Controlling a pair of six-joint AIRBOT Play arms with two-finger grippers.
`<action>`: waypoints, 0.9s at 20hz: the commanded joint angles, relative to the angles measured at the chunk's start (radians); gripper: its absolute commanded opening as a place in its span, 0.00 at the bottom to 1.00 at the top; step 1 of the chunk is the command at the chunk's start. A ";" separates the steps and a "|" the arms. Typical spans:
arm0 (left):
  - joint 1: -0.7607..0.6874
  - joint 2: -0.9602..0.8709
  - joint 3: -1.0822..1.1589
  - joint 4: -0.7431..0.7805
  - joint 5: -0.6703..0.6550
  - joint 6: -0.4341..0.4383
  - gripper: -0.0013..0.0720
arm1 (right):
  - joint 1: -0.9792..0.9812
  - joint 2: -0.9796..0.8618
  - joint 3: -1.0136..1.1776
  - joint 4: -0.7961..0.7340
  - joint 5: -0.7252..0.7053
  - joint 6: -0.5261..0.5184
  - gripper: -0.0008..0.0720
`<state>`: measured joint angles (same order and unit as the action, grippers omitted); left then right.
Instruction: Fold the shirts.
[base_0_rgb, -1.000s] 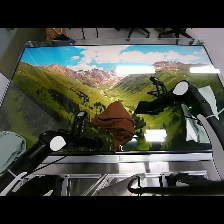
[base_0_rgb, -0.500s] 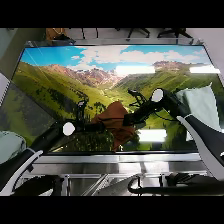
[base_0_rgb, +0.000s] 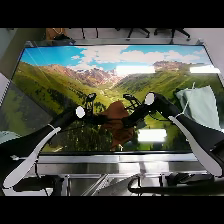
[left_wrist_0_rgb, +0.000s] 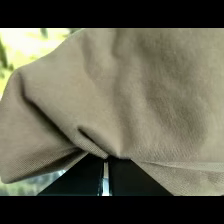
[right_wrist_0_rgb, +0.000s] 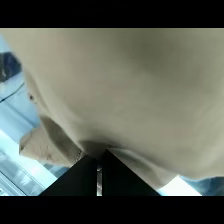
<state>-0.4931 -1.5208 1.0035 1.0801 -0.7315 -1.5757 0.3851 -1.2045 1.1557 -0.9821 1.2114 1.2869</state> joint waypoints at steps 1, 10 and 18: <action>0.001 0.007 0.095 0.000 -0.087 0.066 0.04 | -0.018 0.056 0.024 0.000 0.000 -0.024 0.04; -0.004 0.442 0.473 0.001 -0.267 0.094 0.03 | -0.040 0.327 0.419 0.000 0.000 -0.073 0.03; -0.001 0.697 0.768 0.128 -0.380 0.064 0.03 | -0.040 0.442 0.785 -0.001 0.000 -0.115 0.03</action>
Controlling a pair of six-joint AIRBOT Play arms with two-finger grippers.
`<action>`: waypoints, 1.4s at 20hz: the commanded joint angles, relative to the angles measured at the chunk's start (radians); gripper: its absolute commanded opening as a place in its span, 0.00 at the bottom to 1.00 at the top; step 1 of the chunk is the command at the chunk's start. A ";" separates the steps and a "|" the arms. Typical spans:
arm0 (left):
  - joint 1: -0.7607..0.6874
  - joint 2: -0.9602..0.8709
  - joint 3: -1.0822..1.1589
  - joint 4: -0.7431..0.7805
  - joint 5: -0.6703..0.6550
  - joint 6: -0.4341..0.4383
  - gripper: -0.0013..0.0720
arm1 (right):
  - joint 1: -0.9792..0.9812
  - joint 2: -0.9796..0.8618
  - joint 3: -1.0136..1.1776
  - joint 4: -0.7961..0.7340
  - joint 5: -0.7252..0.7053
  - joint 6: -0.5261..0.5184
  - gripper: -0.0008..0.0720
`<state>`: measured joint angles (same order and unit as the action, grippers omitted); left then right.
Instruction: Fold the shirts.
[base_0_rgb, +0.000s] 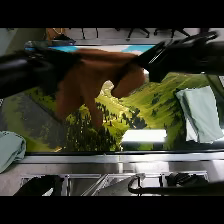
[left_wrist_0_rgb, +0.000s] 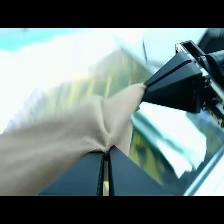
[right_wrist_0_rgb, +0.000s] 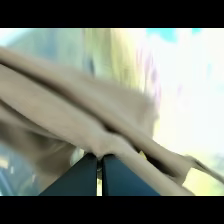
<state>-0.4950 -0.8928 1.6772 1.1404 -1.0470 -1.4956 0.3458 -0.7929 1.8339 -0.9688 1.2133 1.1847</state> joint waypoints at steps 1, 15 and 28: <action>0.001 0.073 0.115 0.080 -0.094 -0.016 0.03 | -0.001 0.035 0.116 -0.014 -0.002 -0.023 0.03; 0.003 -0.665 0.135 0.150 -0.378 0.085 0.04 | -0.002 -0.543 -0.090 -0.219 0.200 0.029 0.04; 0.222 -0.849 0.090 0.016 -0.525 0.058 0.96 | -0.187 -0.633 -0.095 -0.219 0.108 0.103 0.68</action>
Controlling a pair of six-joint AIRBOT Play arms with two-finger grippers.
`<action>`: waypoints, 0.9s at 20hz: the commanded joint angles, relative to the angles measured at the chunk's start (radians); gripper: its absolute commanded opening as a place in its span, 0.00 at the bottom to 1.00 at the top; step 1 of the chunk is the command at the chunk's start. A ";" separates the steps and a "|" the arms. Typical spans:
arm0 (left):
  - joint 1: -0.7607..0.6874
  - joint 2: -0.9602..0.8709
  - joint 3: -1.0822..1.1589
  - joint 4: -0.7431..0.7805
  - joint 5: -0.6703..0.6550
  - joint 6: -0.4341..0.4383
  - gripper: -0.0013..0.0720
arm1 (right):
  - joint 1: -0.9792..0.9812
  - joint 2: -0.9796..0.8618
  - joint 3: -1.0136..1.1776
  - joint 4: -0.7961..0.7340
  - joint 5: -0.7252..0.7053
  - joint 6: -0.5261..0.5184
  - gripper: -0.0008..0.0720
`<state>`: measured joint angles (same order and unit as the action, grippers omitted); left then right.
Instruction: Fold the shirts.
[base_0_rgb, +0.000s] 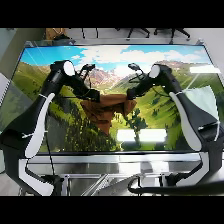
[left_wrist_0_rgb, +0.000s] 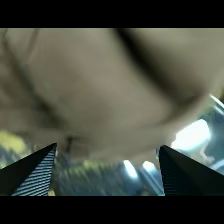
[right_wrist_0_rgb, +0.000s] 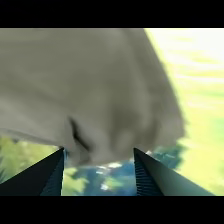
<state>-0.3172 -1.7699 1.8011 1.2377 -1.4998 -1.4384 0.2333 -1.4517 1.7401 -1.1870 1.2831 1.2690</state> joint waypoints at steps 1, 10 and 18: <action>0.046 0.068 -0.096 -0.114 -0.051 0.014 0.96 | -0.107 0.032 -0.004 0.013 0.087 0.019 0.68; -0.196 0.351 -0.826 -0.141 0.577 0.015 0.96 | -0.095 0.050 -0.373 0.447 -0.033 -0.206 0.68; -0.295 0.156 -0.731 -0.139 0.714 -0.046 0.88 | -0.032 -0.016 -0.374 0.451 -0.370 -0.225 0.67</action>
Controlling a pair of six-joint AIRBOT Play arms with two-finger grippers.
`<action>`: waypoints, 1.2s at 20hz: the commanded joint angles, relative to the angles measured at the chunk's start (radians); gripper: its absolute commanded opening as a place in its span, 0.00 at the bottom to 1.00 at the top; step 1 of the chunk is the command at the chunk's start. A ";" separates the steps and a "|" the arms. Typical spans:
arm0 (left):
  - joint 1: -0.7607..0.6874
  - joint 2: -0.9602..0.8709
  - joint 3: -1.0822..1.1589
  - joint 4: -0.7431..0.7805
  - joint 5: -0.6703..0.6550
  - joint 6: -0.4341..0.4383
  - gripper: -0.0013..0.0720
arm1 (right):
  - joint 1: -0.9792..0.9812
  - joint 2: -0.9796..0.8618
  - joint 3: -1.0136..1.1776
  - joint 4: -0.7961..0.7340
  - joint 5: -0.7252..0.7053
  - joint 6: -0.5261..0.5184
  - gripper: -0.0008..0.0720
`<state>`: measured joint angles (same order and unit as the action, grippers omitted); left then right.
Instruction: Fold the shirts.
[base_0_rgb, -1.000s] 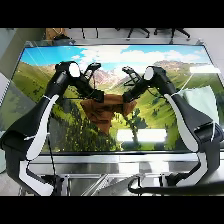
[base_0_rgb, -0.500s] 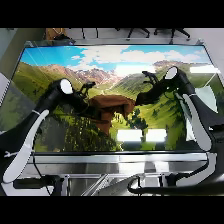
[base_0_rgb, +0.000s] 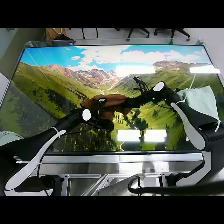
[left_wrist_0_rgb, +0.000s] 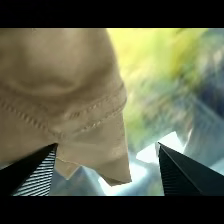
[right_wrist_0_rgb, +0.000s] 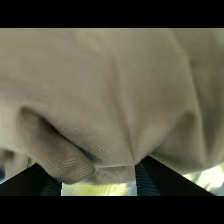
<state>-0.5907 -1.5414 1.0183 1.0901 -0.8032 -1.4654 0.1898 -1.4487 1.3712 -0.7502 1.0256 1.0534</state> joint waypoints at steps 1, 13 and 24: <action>-0.016 -0.098 0.087 0.011 -0.019 -0.021 0.55 | 0.011 -0.023 -0.005 0.014 -0.110 -0.010 0.52; 0.149 0.131 0.179 0.016 -0.142 -0.016 0.03 | -0.040 0.131 -0.003 -0.013 -0.041 -0.010 0.04; 0.377 0.874 0.325 0.008 -0.105 -0.017 0.03 | -0.195 0.764 0.186 -0.013 -0.007 -0.090 0.03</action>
<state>-0.2672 -0.8352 1.2533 1.1007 -0.9234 -1.4826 0.0101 -0.8234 1.4696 -0.7628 1.0233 0.9924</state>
